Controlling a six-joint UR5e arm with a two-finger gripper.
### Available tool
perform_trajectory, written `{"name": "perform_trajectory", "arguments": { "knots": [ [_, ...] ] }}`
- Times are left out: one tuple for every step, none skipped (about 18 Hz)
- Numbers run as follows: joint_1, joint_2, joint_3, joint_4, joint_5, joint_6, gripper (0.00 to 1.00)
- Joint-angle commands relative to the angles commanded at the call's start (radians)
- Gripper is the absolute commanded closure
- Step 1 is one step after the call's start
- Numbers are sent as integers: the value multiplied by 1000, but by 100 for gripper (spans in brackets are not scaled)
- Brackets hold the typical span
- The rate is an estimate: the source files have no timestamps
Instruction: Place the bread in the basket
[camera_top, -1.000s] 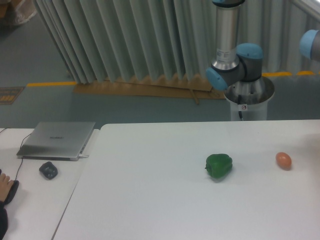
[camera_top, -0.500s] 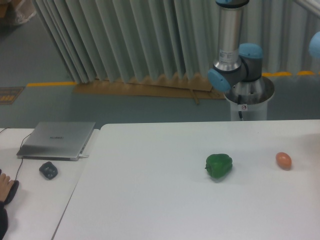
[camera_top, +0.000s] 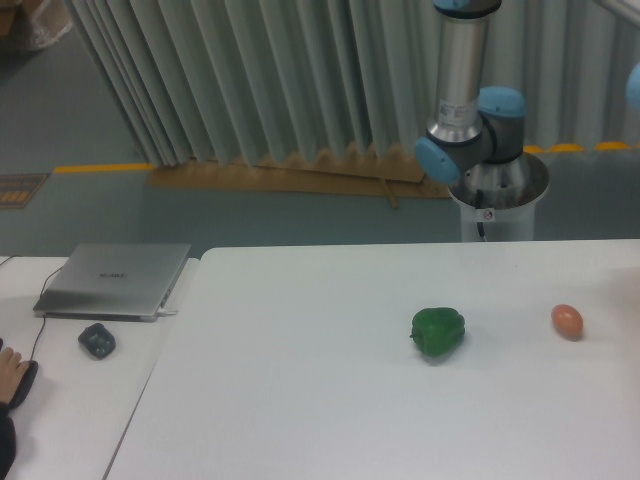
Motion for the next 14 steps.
{"name": "perform_trajectory", "arguments": {
  "knots": [
    [-6, -5, 12, -2, -26, -72, 0],
    [-24, -6, 35, -5, -36, -86, 0],
    [-52, -23, 73, -18, -39, -89, 0],
    [-66, -46, 107, -46, -45, -89, 0],
    [-84, -67, 130, -73, -44, -91, 0],
    [-96, -87, 158, -87, -42, -91, 0],
    [-103, -101, 169, -91, -45, -91, 0],
    [-118, -106, 170, -94, -45, -93, 0],
    [-144, -123, 164, -95, -44, -108, 0],
    [-165, -133, 163, -95, -45, -135, 0],
    [-196, -143, 152, -95, -44, -163, 0],
    [-204, -143, 146, -94, -42, -184, 0],
    [-218, -143, 137, -94, -42, -212, 0],
    [-230, -141, 130, -92, -39, -233, 0]
  ]
}}
